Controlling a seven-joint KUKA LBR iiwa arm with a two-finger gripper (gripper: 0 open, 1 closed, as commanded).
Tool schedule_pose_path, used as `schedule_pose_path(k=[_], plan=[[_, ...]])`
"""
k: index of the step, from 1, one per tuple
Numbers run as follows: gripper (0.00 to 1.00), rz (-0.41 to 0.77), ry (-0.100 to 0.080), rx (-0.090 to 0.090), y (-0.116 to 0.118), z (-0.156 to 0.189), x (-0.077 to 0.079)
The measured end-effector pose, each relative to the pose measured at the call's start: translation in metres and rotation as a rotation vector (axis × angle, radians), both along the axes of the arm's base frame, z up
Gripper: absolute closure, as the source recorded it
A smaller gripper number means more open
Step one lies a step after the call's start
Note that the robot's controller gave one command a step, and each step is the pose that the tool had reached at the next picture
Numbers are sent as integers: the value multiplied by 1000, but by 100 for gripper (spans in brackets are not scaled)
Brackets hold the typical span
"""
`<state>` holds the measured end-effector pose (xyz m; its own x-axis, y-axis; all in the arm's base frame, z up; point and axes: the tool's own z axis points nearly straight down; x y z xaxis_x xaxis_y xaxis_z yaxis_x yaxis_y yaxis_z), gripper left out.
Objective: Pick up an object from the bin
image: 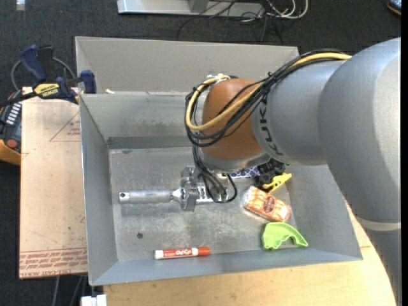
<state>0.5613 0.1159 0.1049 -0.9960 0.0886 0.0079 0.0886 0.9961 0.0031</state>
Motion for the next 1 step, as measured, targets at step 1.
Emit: schedule_pose_path(k=[1], plan=[[100,0,-9,2,0,18,3]])
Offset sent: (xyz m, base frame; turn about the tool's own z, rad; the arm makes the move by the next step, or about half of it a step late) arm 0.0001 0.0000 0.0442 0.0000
